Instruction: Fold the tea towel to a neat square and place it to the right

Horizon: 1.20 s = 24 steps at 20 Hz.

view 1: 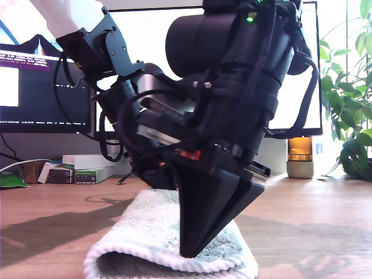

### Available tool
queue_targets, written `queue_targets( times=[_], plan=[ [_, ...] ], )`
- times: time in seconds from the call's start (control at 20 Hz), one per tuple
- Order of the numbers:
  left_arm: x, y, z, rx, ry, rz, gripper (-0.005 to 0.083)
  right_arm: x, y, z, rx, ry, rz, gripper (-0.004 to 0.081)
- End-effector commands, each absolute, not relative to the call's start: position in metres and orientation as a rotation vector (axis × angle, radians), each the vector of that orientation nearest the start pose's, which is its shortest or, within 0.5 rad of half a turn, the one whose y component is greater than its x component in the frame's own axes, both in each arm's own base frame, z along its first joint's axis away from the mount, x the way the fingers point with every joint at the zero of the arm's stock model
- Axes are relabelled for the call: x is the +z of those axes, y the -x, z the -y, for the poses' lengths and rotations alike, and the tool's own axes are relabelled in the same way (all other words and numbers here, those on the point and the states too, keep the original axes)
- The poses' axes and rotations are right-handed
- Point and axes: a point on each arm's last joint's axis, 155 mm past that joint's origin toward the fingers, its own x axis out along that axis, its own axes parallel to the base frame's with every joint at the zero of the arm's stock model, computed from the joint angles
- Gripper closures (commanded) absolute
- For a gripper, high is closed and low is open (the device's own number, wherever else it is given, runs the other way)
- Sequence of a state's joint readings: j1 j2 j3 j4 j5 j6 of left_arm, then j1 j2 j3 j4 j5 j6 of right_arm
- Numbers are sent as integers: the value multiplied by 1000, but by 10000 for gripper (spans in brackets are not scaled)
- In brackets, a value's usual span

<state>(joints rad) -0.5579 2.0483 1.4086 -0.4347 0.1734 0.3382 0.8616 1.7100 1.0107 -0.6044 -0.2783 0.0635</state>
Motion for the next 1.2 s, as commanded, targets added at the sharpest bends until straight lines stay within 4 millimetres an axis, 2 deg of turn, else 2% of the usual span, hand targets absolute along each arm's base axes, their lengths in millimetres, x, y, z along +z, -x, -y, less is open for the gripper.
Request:
queue_targets(
  times=[0.0,0.2,0.5,0.65,0.8,0.95,1.05,1.15],
  plan=[
    [-2,-399,271,-816,-538,-1040,795,4,-183,-288,913,364,-1375,777],
    [18,-411,265,-800,-573,-1032,795,4,-182,-287,918,370,-1377,777],
    [46,-430,269,-771,-584,-959,795,5,-183,-288,933,383,-1364,777],
    [67,-433,265,-761,-573,-925,795,14,-193,-294,960,407,-1281,777],
    [103,-429,261,-777,-513,-882,795,38,-222,-294,907,419,-1134,777],
    [153,-420,263,-826,-399,-800,795,72,-245,-289,859,402,-1003,777],
    [185,-417,260,-822,-392,-713,795,96,-259,-284,829,400,-907,777],
    [209,-405,260,-843,-373,-642,795,121,-264,-280,818,377,-818,777]
  ],
)
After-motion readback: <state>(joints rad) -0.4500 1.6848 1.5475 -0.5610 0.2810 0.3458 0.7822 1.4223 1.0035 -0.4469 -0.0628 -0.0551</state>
